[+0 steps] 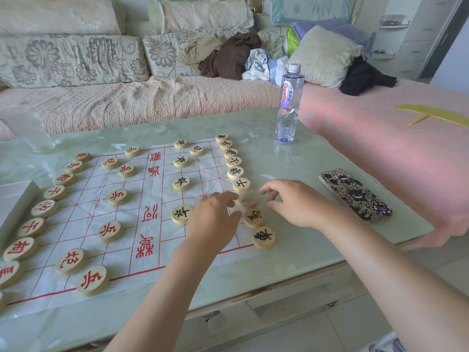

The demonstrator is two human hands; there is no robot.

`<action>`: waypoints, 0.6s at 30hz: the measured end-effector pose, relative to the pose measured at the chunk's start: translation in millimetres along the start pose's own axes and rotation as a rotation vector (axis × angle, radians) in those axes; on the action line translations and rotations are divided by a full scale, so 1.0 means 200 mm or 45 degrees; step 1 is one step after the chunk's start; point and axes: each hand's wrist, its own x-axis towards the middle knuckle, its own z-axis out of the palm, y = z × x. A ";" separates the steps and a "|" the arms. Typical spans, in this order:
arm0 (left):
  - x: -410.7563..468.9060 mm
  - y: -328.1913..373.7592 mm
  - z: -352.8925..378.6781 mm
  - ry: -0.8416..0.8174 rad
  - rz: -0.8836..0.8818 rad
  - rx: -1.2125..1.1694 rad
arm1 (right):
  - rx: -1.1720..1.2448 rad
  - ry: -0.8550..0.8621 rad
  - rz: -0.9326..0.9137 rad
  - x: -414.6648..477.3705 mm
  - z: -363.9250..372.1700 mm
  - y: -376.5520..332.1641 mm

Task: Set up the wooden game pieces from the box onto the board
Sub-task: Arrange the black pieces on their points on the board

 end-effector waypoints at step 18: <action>0.17 -0.02 0.04 -0.148 0.065 0.230 | -0.085 -0.046 -0.055 0.16 0.05 -0.03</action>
